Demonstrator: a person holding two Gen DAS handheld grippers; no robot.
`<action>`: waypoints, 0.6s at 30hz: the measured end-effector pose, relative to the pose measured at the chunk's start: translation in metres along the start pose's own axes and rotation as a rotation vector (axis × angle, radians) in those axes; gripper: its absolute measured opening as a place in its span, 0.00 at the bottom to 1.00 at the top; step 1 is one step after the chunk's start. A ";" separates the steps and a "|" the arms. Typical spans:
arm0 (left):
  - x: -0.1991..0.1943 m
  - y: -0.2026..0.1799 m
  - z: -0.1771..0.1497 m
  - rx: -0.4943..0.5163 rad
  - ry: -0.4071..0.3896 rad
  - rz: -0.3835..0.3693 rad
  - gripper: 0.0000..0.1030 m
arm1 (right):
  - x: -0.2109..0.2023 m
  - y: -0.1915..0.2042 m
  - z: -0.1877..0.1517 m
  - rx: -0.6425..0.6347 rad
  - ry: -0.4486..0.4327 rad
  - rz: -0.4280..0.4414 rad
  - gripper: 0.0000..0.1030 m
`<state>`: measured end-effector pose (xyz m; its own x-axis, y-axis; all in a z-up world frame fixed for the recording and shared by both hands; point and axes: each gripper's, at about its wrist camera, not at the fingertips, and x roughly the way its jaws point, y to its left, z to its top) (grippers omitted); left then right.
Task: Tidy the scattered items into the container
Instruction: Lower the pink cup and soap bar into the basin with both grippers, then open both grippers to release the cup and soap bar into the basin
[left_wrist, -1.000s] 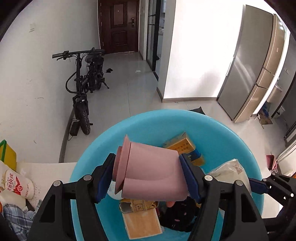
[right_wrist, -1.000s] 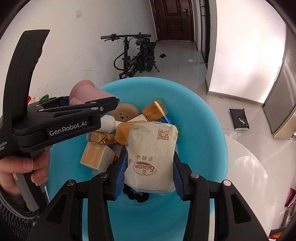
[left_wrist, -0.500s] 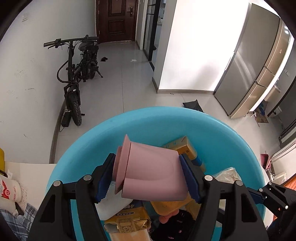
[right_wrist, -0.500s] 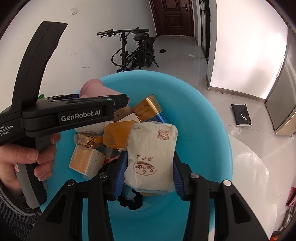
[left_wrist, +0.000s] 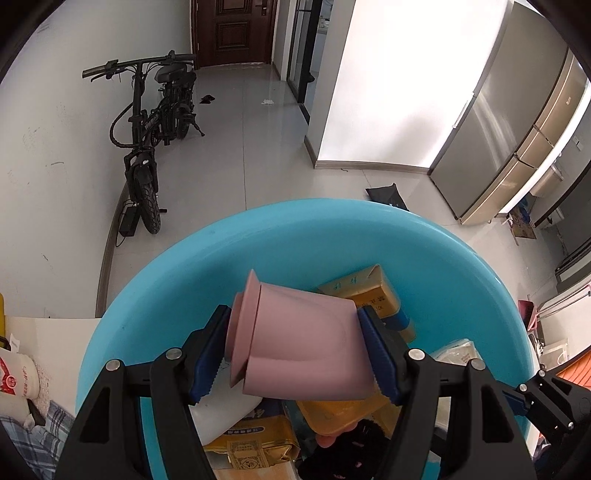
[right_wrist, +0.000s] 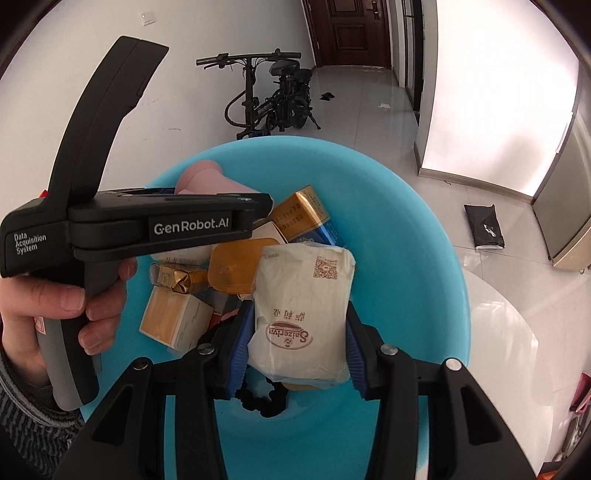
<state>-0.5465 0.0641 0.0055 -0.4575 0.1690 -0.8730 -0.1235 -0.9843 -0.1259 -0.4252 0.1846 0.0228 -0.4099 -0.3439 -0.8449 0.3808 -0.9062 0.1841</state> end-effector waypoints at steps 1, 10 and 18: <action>-0.001 0.000 0.000 -0.006 0.001 -0.003 0.70 | -0.001 0.000 0.000 -0.001 0.002 -0.003 0.42; -0.032 0.005 -0.008 -0.003 -0.070 0.022 0.81 | -0.014 0.000 0.000 -0.003 -0.006 -0.034 0.43; -0.101 0.019 -0.055 0.026 -0.147 0.028 0.82 | -0.023 0.009 -0.007 -0.021 -0.008 -0.040 0.43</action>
<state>-0.4547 0.0252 0.0654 -0.5844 0.1489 -0.7977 -0.1305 -0.9875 -0.0887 -0.4065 0.1863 0.0405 -0.4320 -0.3094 -0.8471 0.3809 -0.9140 0.1396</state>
